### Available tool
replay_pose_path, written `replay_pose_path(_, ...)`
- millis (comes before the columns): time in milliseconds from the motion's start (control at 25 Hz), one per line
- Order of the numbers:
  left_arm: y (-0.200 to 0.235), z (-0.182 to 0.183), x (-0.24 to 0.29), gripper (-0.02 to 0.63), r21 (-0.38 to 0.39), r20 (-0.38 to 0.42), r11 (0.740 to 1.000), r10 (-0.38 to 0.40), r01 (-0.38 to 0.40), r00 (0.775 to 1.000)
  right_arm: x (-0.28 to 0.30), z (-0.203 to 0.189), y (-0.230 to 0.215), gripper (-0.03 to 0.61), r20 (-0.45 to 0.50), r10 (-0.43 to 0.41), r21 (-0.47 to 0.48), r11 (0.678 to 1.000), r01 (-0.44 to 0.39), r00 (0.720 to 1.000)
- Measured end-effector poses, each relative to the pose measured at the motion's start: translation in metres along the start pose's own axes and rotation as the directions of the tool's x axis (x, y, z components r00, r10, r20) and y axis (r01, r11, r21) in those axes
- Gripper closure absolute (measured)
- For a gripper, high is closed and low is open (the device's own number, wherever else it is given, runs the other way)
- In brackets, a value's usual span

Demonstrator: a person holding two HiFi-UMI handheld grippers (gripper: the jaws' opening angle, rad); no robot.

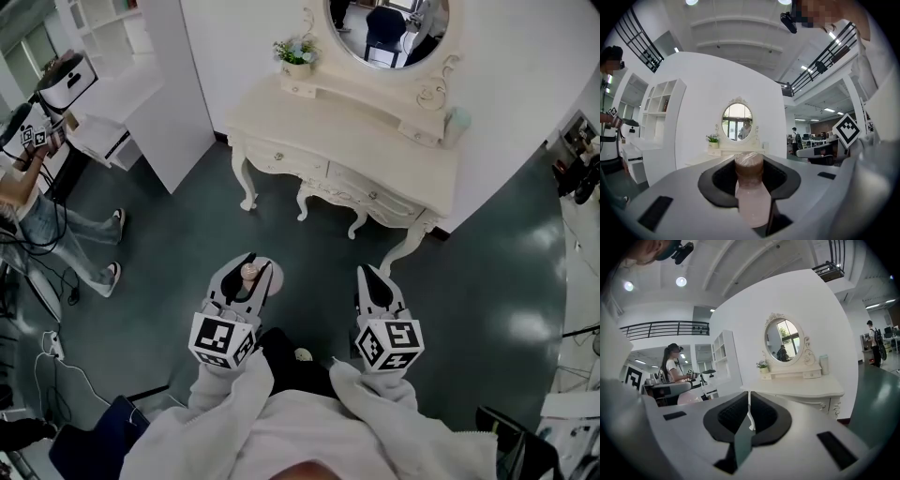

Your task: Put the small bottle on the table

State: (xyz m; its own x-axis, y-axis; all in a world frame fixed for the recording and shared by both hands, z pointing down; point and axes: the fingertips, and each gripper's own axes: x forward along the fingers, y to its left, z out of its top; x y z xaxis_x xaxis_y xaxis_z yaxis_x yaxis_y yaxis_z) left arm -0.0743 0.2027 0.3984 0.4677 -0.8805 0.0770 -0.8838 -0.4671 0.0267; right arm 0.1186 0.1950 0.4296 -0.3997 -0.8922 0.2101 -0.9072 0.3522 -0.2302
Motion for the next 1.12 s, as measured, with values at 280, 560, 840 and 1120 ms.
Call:
replay_pose_path(280, 0.003, -0.001, 0.031, 0.477, 0.009, -0.03, 1.0, -0.029, 0.029, 0.999, 0.017, -0.001, -0.022, 0.538, -0.017, -0.021, 0.029, 0.999, 0.021, 1.0)
replay_pose_path(560, 0.023, 0.011, 0.083, 0.477, 0.008, -0.019, 0.999, -0.045, 0.046, 0.999, 0.058, 0.013, -0.041, 0.538, -0.015, -0.035, 0.039, 0.999, 0.035, 0.999)
replay_pose_path(840, 0.053, 0.021, 0.137, 0.477, 0.002, 0.0, 0.998, -0.069, 0.069, 0.998, 0.117, 0.04, -0.055, 0.538, 0.0, -0.039, 0.028, 0.999, 0.039, 0.999)
replay_pose_path(1120, 0.095, 0.031, 0.182, 0.477, -0.001, 0.007, 0.998, -0.069, 0.069, 0.998, 0.173, 0.062, -0.06, 0.538, -0.001, -0.04, 0.019, 0.999, 0.04, 0.999)
